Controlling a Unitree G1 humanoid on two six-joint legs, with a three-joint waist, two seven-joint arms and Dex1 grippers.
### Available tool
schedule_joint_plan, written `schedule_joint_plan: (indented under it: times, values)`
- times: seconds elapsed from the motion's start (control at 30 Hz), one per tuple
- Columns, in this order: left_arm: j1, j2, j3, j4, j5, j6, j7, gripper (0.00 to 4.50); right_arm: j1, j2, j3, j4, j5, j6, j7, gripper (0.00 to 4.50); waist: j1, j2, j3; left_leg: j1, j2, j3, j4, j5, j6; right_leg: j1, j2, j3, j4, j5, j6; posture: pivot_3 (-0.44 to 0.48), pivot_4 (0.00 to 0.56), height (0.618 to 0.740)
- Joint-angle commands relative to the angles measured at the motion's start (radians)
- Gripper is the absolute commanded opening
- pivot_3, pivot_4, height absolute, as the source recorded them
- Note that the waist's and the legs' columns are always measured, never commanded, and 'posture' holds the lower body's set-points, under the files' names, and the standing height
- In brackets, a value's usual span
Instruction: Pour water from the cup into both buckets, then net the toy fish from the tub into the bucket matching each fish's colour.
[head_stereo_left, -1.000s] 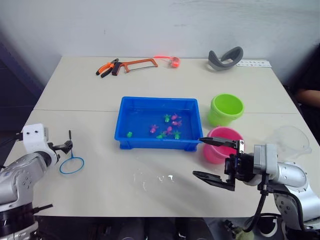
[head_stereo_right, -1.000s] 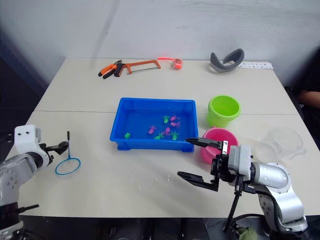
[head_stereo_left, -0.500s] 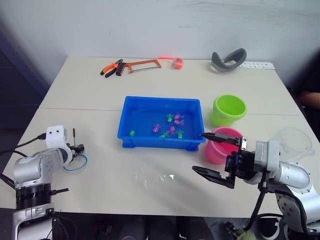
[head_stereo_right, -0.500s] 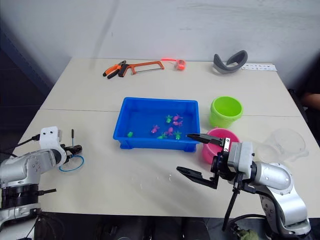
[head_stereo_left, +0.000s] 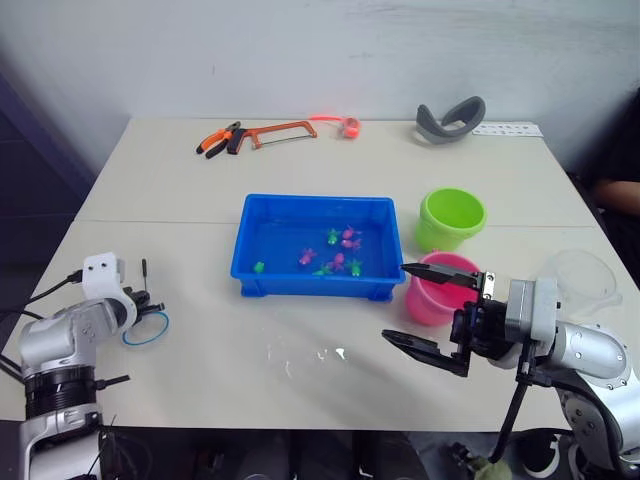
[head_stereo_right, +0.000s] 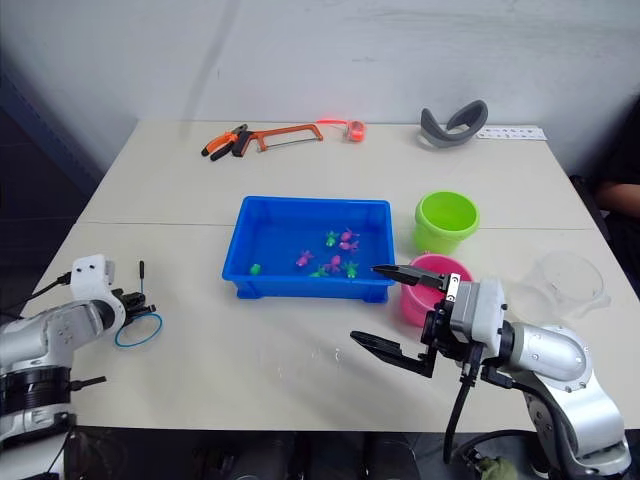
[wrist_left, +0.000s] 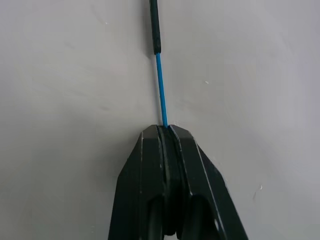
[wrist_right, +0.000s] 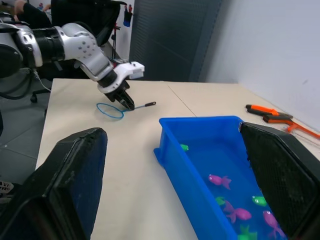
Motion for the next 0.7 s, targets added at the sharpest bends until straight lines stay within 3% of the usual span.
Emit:
schedule_joint_plan:
  times: [0.03,0.13,0.2,0.3,0.37,0.47,0.7]
  values:
    - [0.043,0.099,0.071,-0.106,-0.085,-0.171,-0.276,0.05,-0.011,-0.027,-0.049,-0.075,0.075,0.054,-0.037,4.50,-0.001,-0.002,0.001,-0.001,0.000,0.000,0.000,0.000,0.000,-0.001,0.000,0.000,0.000,0.000,0.000,0.000,0.150,0.740]
    - [0.099,0.168,0.104,-0.170,-0.148,-0.302,-0.502,0.05,-0.043,-0.072,-0.047,-0.121,0.140,0.112,-0.034,4.50,-0.002,-0.002,0.001,-0.002,0.000,-0.001,0.000,0.000,0.002,-0.001,-0.001,0.000,-0.006,0.000,0.000,0.000,0.150,0.740]
    - [0.136,0.226,0.058,-0.224,-0.148,-0.446,-0.710,0.05,-0.085,-0.117,-0.041,-0.139,0.179,0.202,-0.084,4.50,-0.002,-0.001,0.002,-0.003,0.000,-0.001,-0.001,-0.001,0.002,-0.001,-0.001,-0.001,-0.010,0.000,-0.001,0.000,0.150,0.740]
    - [0.168,0.308,-0.067,-0.272,-0.106,-0.646,-0.979,0.05,-0.163,-0.175,-0.032,-0.131,0.263,0.350,-0.171,4.50,-0.001,0.001,0.003,-0.002,0.000,-0.001,0.000,-0.004,0.000,0.000,-0.002,-0.001,-0.013,0.000,-0.001,0.000,0.150,0.740]
    - [0.097,0.367,-0.189,-0.333,-0.123,-0.648,-1.128,0.05,-0.234,-0.213,-0.010,-0.122,0.329,0.460,-0.225,4.50,0.000,0.004,0.005,-0.003,0.000,-0.001,-0.001,-0.004,0.001,0.001,-0.003,-0.001,-0.014,0.000,-0.001,0.000,0.150,0.740]
    - [-0.067,0.365,-0.345,-0.402,-0.141,-0.583,-1.212,0.05,-0.317,-0.305,0.059,-0.122,0.406,0.708,-0.354,4.50,0.002,0.006,0.007,-0.005,0.000,-0.002,0.000,-0.004,0.002,0.000,-0.003,-0.002,-0.013,0.000,-0.001,0.000,0.150,0.740]
    - [-0.328,0.206,-0.613,-0.406,0.006,-0.574,-1.183,0.05,-0.483,-0.217,0.145,-0.089,0.495,0.812,-0.424,4.50,-0.015,0.009,0.009,-0.008,0.000,0.000,0.000,-0.001,0.009,0.000,0.001,-0.005,-0.010,0.000,0.000,0.000,0.150,0.740]
